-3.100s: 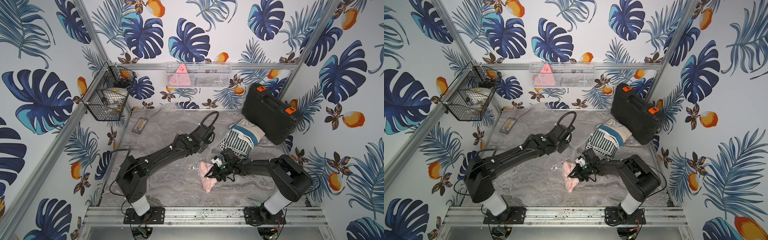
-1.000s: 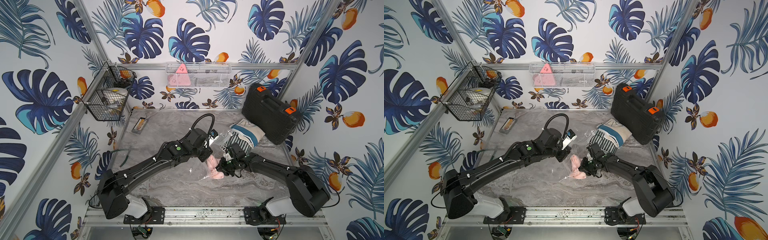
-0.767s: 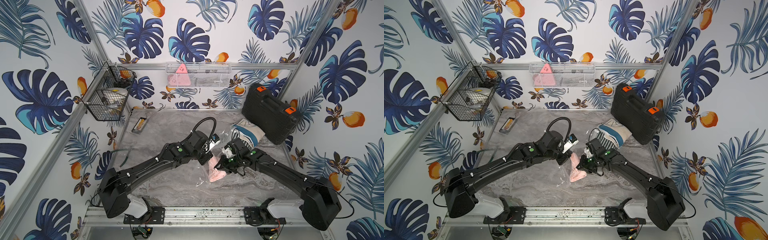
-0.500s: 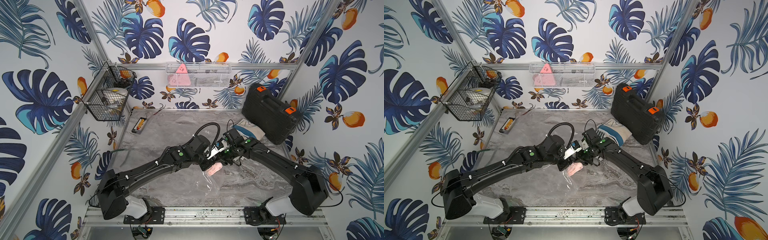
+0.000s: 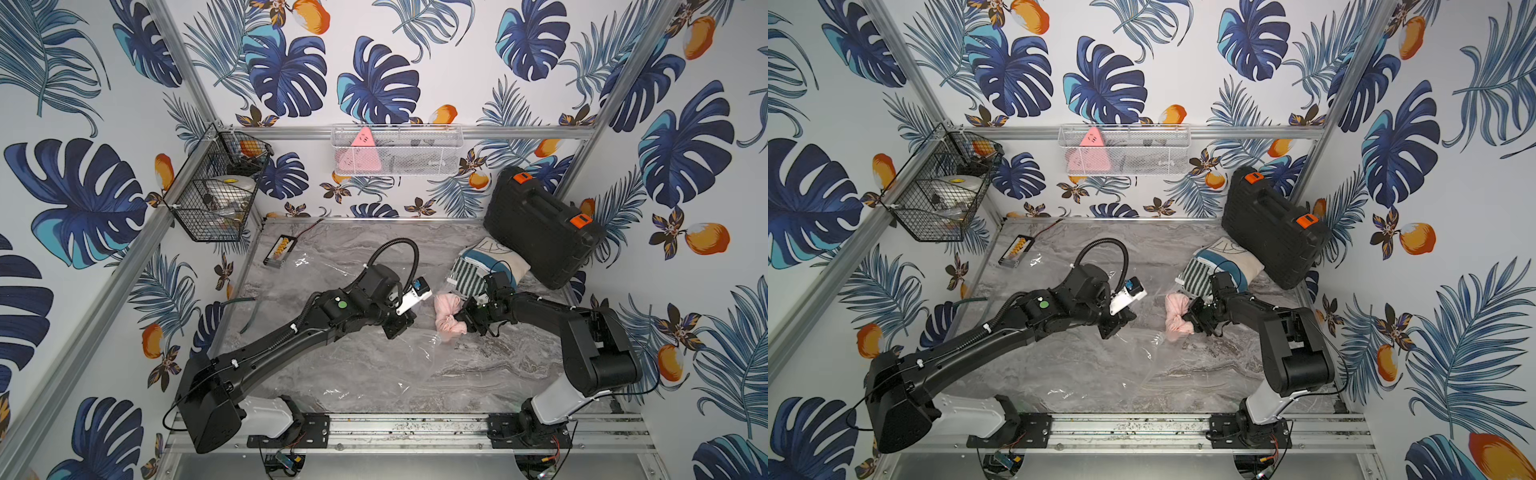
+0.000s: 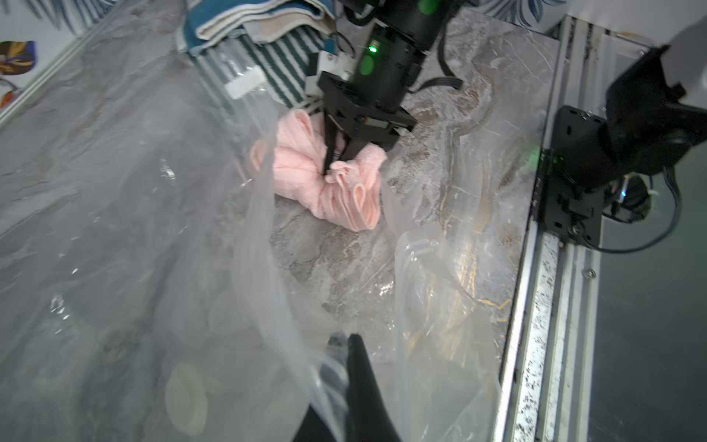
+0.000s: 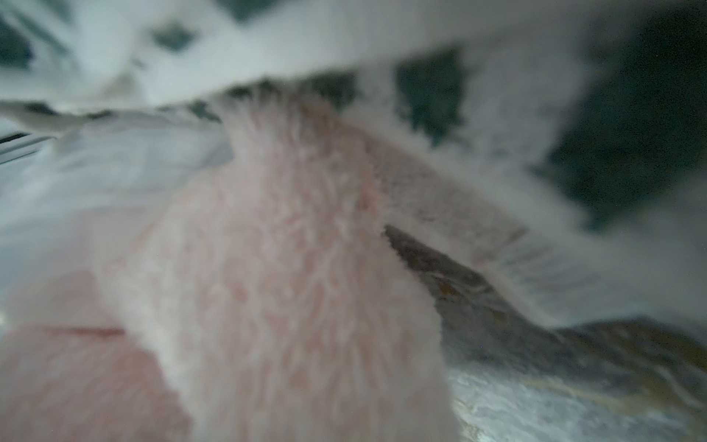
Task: Place the folded towel into the vacuum bag
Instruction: Open the vacuum bag at the center of the board, then place the towel in the vacuum bag.
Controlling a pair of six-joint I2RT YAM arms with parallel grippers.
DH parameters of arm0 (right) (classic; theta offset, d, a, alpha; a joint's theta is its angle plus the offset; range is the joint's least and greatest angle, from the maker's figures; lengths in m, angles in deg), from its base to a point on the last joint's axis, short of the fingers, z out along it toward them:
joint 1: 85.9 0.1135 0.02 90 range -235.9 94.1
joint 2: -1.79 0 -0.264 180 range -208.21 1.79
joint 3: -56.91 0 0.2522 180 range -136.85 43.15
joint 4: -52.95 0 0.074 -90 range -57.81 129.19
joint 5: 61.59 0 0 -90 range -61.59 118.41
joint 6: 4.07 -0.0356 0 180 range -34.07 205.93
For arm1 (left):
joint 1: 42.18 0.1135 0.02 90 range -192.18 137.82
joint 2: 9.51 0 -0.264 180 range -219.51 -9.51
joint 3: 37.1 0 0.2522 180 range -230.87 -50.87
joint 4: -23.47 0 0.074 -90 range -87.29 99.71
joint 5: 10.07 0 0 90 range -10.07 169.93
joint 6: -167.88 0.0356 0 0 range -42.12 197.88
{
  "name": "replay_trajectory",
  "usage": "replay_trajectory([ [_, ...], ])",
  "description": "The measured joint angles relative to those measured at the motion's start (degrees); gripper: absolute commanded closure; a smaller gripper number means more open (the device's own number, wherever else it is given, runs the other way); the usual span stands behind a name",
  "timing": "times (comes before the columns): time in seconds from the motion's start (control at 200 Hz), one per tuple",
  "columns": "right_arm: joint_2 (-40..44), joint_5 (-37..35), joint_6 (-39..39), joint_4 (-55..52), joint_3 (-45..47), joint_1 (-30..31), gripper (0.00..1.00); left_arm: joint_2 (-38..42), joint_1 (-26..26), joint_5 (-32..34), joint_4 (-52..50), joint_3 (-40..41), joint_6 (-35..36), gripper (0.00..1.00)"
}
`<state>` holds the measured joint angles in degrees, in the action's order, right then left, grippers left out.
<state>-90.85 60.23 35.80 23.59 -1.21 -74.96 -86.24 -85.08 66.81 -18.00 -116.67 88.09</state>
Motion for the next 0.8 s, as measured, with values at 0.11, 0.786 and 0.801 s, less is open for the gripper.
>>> replay_trajectory([
  [0.11,4.8,-2.8,-0.4,-1.3,1.5,1.9,1.00,-4.6,0.5,1.0,0.7,-4.9,0.0,1.00],
  [0.786,11.6,-14.8,-1.6,-3.7,-0.6,30.9,1.00,-9.7,-1.6,-2.4,9.6,-0.7,9.9,1.00],
  [0.801,11.6,-14.8,-0.2,-4.5,-1.1,30.9,1.00,-9.2,-1.6,-2.2,10.3,0.0,9.6,1.00],
])
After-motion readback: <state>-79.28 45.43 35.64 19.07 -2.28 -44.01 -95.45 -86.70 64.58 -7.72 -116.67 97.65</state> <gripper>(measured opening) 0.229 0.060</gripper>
